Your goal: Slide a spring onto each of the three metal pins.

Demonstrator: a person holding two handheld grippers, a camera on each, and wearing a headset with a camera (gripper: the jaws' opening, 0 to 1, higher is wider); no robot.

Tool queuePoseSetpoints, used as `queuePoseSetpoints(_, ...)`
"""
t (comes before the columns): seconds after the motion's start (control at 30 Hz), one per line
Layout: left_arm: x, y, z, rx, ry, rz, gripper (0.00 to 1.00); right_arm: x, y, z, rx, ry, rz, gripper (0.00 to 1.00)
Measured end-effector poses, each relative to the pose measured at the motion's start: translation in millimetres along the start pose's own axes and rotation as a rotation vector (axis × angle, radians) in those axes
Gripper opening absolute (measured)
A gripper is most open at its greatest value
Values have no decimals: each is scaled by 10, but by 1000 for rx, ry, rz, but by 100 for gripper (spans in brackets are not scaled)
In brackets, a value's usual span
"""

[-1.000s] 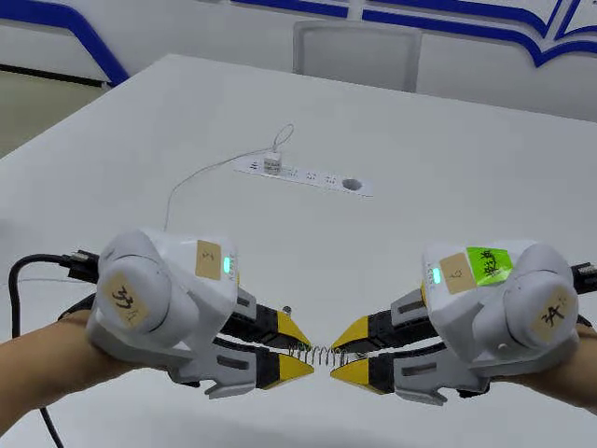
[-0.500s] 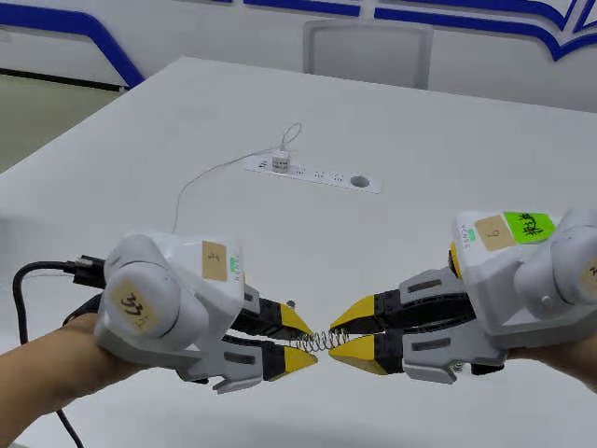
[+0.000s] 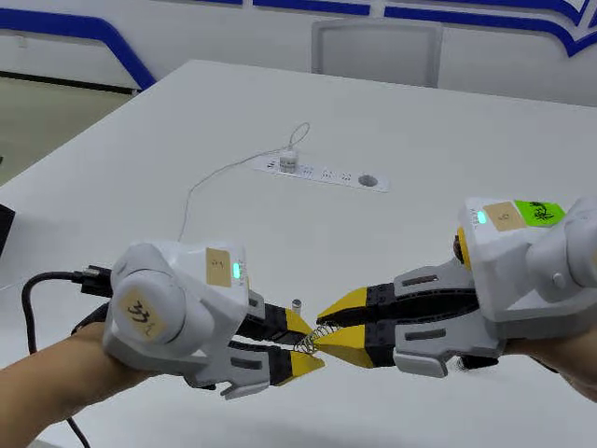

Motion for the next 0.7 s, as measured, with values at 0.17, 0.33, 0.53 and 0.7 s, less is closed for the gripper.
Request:
queuePoseSetpoints(0.17,8,14,-7,6,28,1,11,-5,-13,9,-13,-6,-1,10)
queuePoseSetpoints(0.33,-33,16,18,-7,115,-41,12,-1,53,-38,-13,-41,-21,10)
queuePoseSetpoints(0.53,-38,27,78,-66,129,-79,31,20,130,-204,15,-58,-31,10)
queuePoseSetpoints(0.7,98,68,152,-107,150,-42,42,28,111,-453,97,-72,0,10)
Point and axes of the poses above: the centre of the closed fingertips' face, and the gripper's own axes: y roughly backward along the fingers, z roughly to its left, x roughly out of its underside, the point moved 3 cm from there along y, roughly backward along the fingers, and after that the axes turned 7 degrees about z, right-handed, at the moved point
